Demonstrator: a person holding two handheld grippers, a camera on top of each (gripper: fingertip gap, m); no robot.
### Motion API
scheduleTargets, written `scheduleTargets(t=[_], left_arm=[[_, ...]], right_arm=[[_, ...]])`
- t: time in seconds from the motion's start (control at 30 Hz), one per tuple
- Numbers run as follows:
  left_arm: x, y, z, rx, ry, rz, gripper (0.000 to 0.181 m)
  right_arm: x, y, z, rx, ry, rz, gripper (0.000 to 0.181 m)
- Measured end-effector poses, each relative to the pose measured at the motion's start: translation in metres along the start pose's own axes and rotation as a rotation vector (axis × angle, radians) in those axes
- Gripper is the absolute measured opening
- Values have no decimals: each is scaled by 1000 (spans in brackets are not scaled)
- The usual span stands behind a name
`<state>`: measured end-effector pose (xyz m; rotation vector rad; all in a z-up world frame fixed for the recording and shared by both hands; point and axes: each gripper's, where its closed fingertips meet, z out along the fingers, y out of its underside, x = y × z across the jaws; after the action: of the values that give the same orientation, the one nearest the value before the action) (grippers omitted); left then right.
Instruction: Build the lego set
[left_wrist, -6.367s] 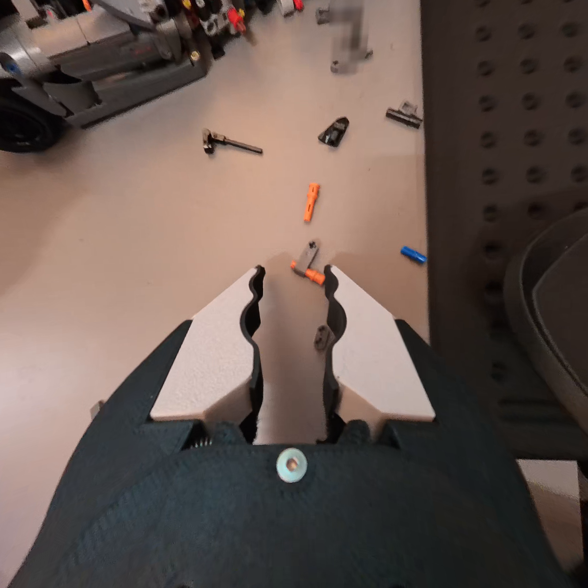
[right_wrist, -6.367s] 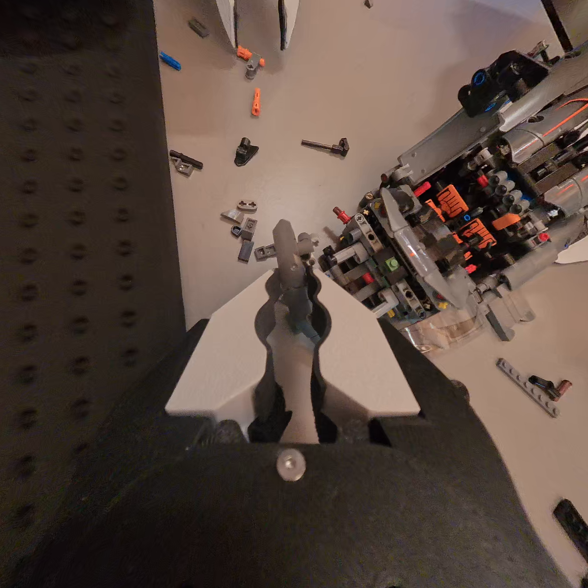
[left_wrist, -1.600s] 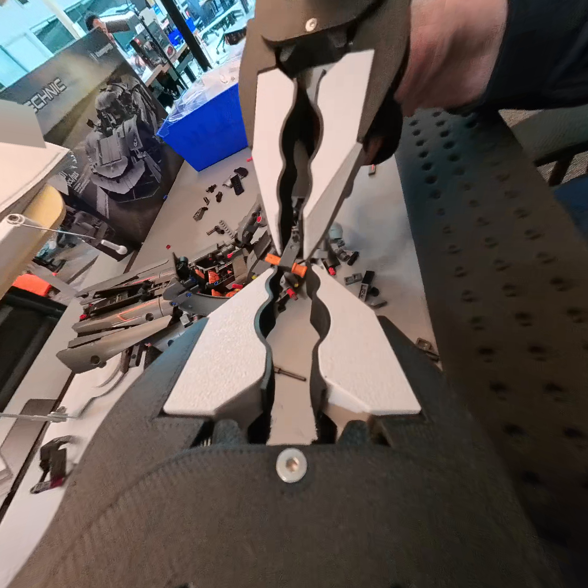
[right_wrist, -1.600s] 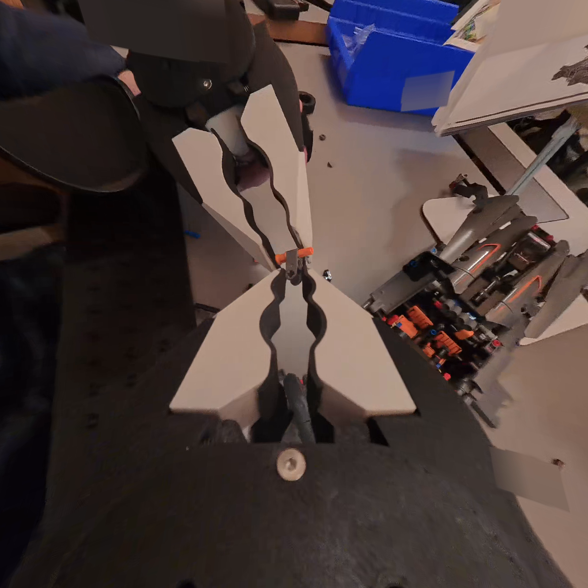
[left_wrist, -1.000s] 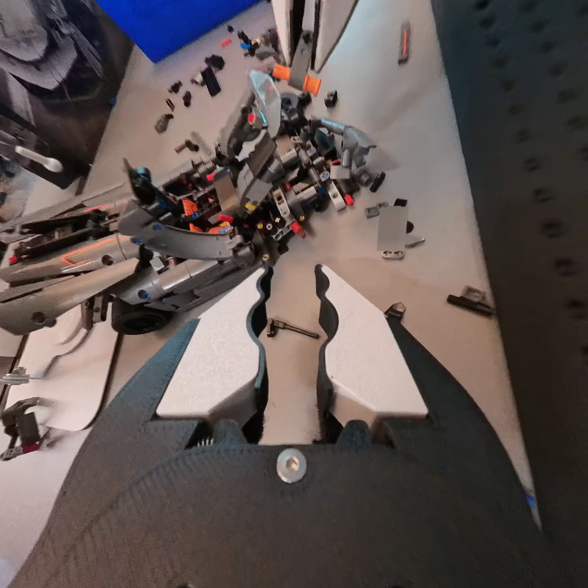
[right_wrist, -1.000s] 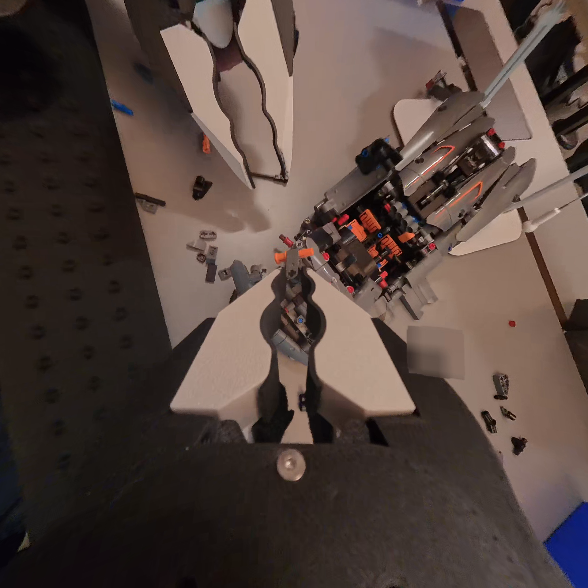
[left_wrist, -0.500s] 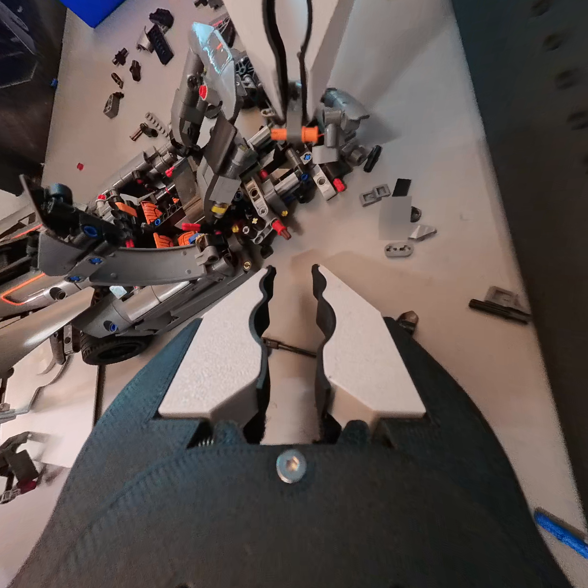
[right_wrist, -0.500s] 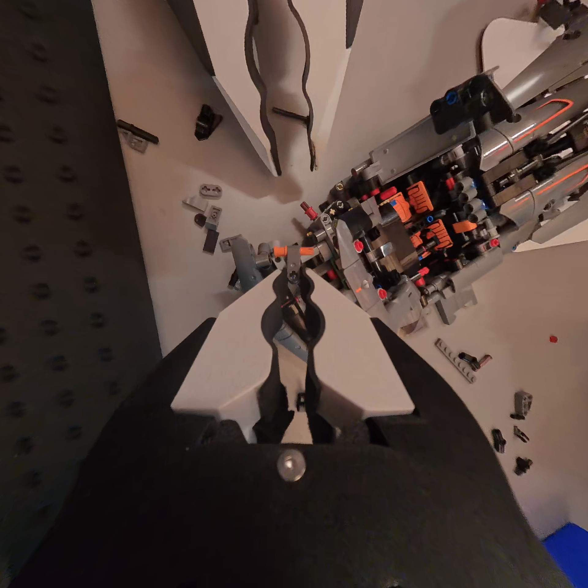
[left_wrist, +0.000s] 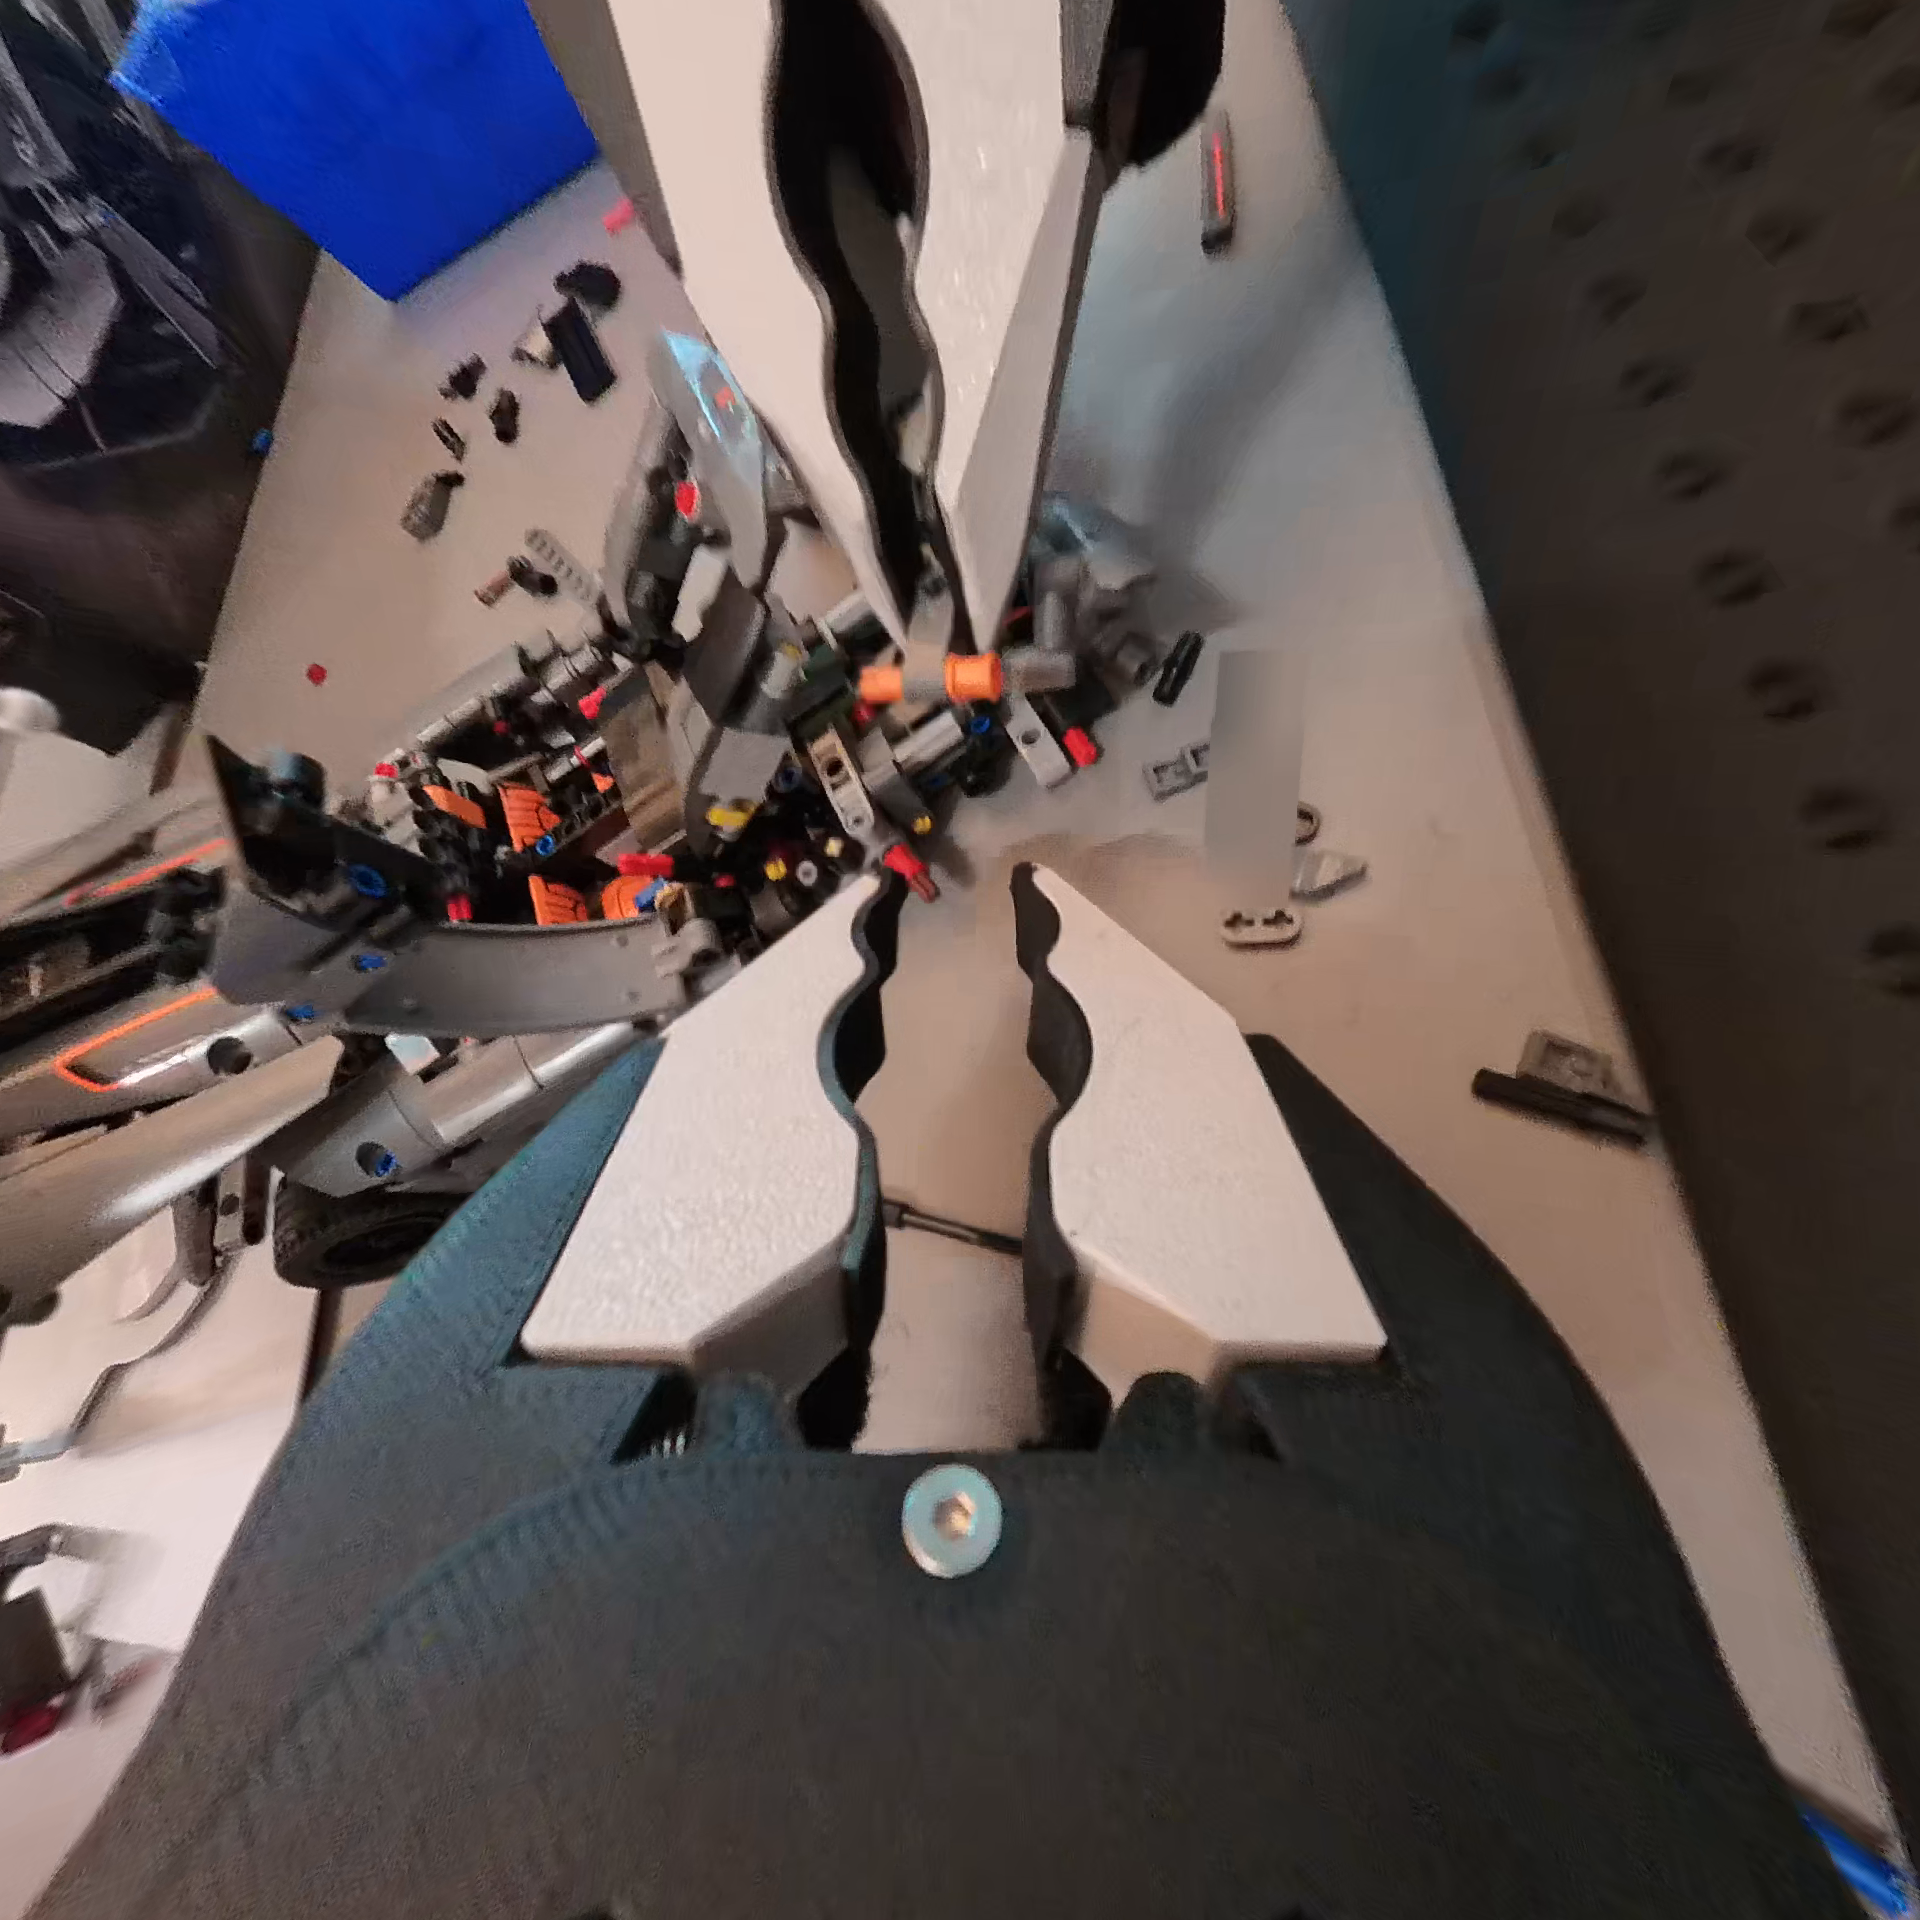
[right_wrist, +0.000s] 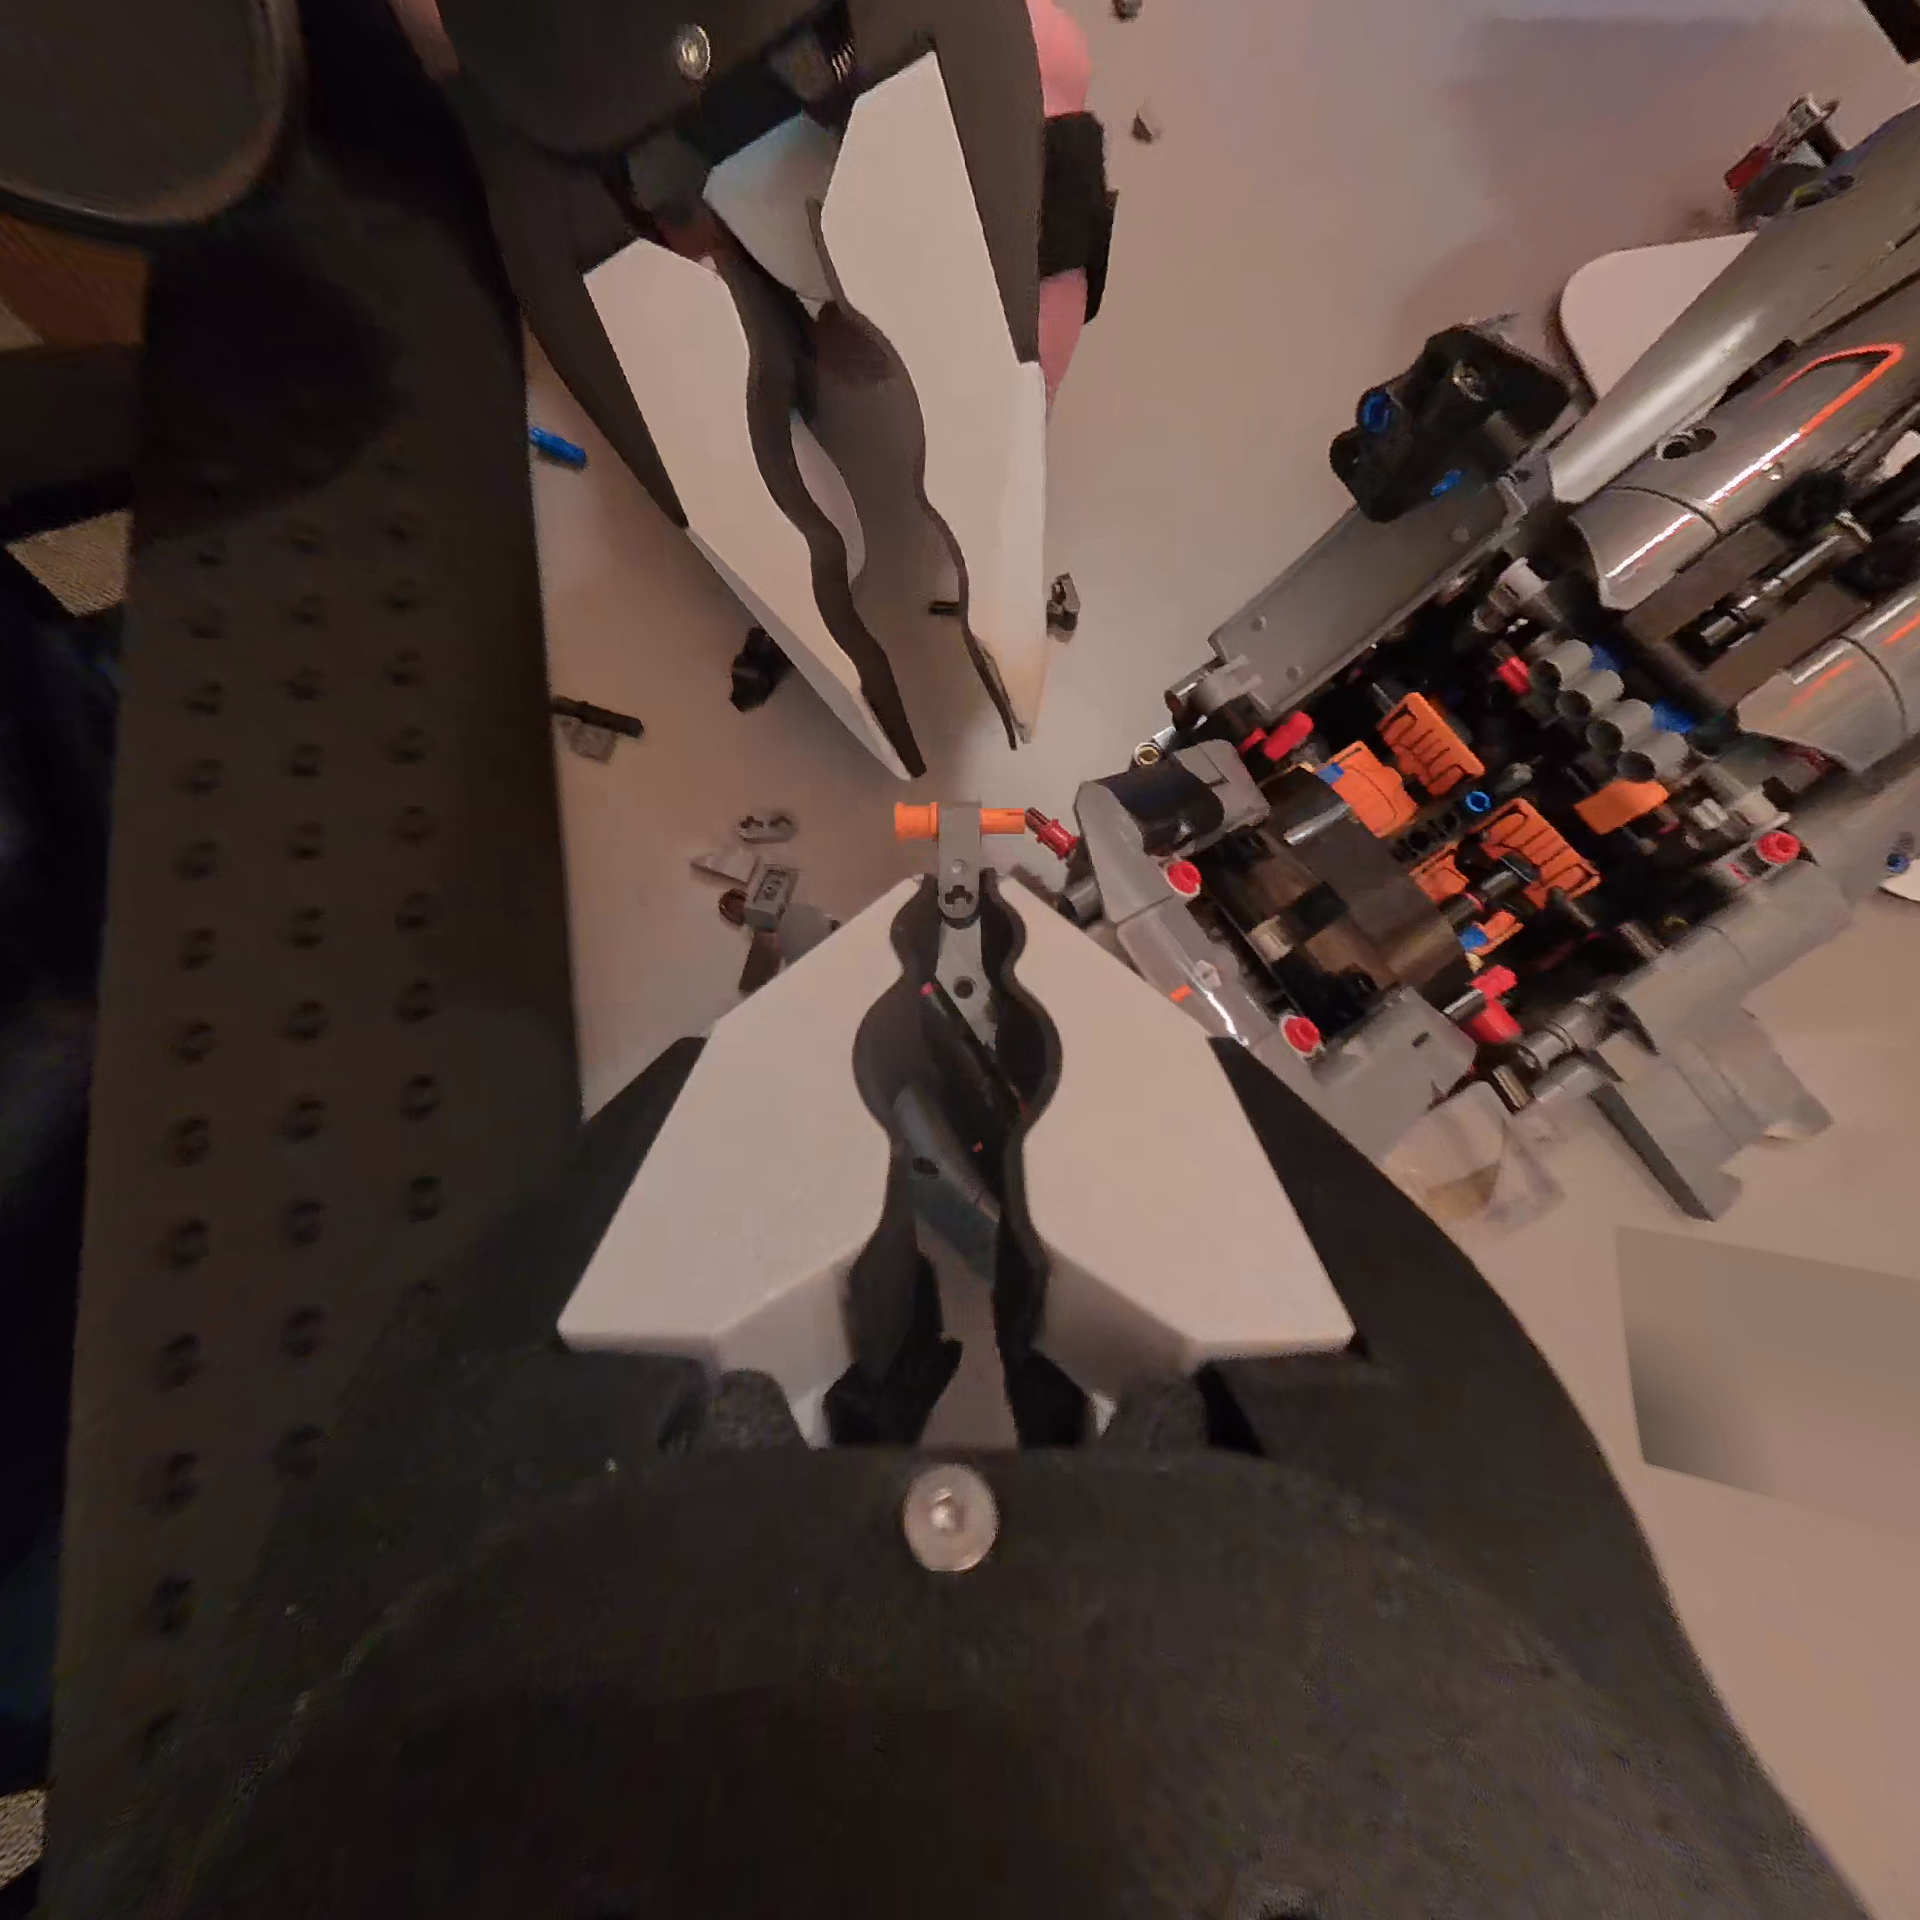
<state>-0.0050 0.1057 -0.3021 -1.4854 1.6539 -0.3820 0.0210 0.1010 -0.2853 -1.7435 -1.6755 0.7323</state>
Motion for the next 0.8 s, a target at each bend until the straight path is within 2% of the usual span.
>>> scheduleTargets(t=[0.2, 0.33, 0.5, 0.7, 0.73, 0.8], left_arm=[[-8, -21, -8, 75, -99, 78, 21], [-2, -28, -6, 58, -149, 206, 22], [0, -29, -6, 29, -226, 347, 11], [7, -29, -6, 20, -213, 388, 9], [9, -27, -6, 13, -204, 402, 3], [13, -28, -7, 6, -193, 427, 1]], right_arm=[[-8, -9, 3, 58, -60, 37, 5], [-11, -12, 7, 61, -80, 57, 5], [-15, -12, 5, 76, -108, 71, 4], [-21, -10, 6, 54, -122, 67, 6], [-24, -9, 6, 46, -120, 59, 8], [-26, -8, 7, 30, -72, 10, 8]])
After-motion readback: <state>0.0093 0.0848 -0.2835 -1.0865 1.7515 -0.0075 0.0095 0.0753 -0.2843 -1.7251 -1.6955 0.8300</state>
